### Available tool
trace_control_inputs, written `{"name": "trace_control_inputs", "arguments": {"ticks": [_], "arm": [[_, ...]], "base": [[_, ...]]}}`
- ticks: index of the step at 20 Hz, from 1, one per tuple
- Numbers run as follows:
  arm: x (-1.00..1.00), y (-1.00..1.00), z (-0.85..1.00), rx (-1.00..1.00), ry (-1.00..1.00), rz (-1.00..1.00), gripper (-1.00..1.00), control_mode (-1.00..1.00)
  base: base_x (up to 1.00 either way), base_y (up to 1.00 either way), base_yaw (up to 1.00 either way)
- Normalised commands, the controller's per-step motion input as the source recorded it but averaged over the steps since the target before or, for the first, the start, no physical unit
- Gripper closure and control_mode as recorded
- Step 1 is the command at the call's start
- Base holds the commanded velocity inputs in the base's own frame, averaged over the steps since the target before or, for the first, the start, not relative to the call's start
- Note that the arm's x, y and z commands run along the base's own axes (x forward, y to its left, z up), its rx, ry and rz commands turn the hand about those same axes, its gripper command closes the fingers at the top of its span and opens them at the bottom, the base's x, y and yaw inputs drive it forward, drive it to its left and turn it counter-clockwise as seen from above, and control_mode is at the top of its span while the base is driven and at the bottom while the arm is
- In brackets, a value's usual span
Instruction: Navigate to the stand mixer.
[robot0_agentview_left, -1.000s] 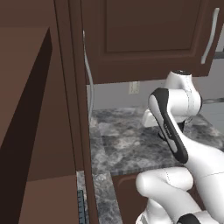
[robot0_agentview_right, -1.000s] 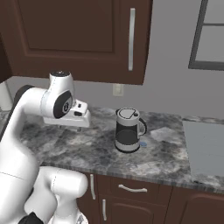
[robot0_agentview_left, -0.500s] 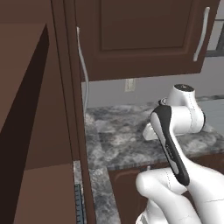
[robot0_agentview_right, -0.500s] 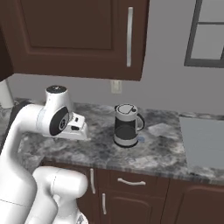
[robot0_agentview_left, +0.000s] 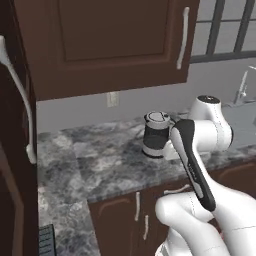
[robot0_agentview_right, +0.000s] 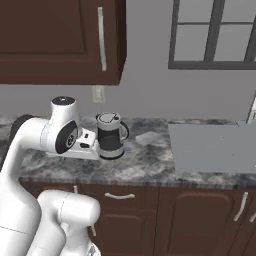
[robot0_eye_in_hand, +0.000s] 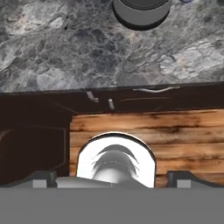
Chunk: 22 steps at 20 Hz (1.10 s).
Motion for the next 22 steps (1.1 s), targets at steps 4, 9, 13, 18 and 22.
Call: {"name": "trace_control_inputs", "arguments": {"ticks": [4, 9, 13, 18, 22], "arm": [[0.00, 0.00, 0.00, 0.00, 0.00, 0.00, -1.00, 1.00], [0.00, 0.00, 0.00, 0.00, 0.00, 0.00, -1.00, 1.00], [0.00, 0.00, 0.00, 0.00, 0.00, 0.00, -1.00, 1.00], [0.00, 0.00, 0.00, 0.00, 0.00, 0.00, -1.00, 1.00], [0.00, 0.00, 0.00, 0.00, 0.00, 0.00, -1.00, 1.00]], "base": [[0.00, -0.61, -0.36], [0.00, -0.65, -0.38], [0.00, -0.70, -0.38], [0.07, -0.77, -0.33], [0.29, -0.94, -0.14]]}}
